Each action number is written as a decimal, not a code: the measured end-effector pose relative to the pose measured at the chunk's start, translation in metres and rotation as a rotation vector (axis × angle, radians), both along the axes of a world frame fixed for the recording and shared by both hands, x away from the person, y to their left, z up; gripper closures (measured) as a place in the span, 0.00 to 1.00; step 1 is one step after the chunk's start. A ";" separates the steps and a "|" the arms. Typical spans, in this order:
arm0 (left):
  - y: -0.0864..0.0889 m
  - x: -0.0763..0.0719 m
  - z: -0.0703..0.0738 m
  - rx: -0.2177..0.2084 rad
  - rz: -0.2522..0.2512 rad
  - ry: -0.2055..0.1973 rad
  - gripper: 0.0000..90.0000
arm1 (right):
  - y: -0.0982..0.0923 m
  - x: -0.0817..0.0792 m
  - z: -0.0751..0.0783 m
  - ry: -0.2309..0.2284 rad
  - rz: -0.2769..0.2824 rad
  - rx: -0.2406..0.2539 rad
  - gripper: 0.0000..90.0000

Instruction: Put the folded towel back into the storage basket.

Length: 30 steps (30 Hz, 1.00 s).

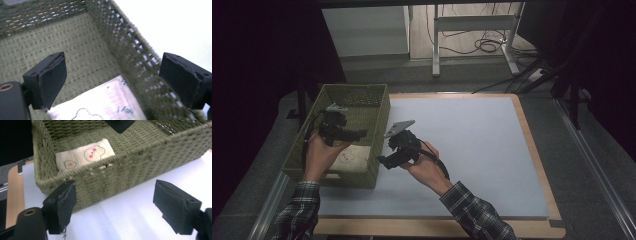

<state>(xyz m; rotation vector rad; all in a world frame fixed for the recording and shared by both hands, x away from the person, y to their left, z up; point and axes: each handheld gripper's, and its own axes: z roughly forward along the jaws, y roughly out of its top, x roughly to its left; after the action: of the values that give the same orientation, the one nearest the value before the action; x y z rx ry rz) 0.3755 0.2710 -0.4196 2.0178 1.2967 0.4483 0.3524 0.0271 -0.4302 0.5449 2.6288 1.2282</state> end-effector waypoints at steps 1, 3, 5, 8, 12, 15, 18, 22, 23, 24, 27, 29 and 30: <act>-0.003 0.000 0.000 -0.004 -0.002 -0.001 0.09 | -0.003 0.000 -0.001 0.001 0.001 -0.004 0.20; -0.009 0.001 0.002 -0.005 -0.012 -0.002 0.08 | -0.008 0.001 -0.002 0.005 -0.001 -0.006 0.19; -0.014 0.002 0.003 -0.006 -0.021 -0.005 0.07 | -0.015 0.001 -0.003 0.014 0.001 -0.005 0.19; -0.023 0.003 0.005 -0.014 -0.033 -0.011 0.07 | -0.024 0.002 -0.004 0.016 -0.003 -0.010 0.18; -0.035 0.004 0.007 -0.010 -0.054 -0.011 0.06 | -0.037 0.004 -0.006 0.024 -0.018 -0.012 0.17; -0.043 0.005 0.008 -0.014 -0.070 -0.014 0.05 | -0.047 0.005 -0.006 0.029 -0.025 -0.010 0.16; -0.052 0.006 0.009 -0.018 -0.087 -0.017 0.05 | -0.055 0.006 -0.007 0.032 -0.037 -0.009 0.15; -0.065 0.006 0.011 -0.011 -0.110 -0.019 0.04 | -0.067 0.005 -0.008 0.034 -0.045 -0.013 0.14; -0.068 0.006 0.011 -0.007 -0.114 -0.018 0.04 | -0.070 0.006 -0.009 0.036 -0.047 -0.014 0.14; -0.071 0.006 0.011 -0.005 -0.117 -0.020 0.04 | -0.073 0.005 -0.009 0.036 -0.050 -0.017 0.13; -0.082 0.007 0.012 -0.002 -0.136 -0.013 0.04 | -0.082 0.005 -0.011 0.039 -0.059 -0.023 0.13; -0.090 0.009 0.012 0.002 -0.149 -0.007 0.04 | -0.088 0.006 -0.013 0.042 -0.064 -0.027 0.13; -0.093 0.009 0.011 0.002 -0.156 -0.004 0.04 | -0.092 0.006 -0.014 0.043 -0.064 -0.030 0.12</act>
<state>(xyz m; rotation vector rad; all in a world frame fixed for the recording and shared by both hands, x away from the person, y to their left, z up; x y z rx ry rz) 0.3849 0.1776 -0.4082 2.0998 1.1267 0.3807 0.3581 -0.0651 -0.4438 0.6528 2.6384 1.1695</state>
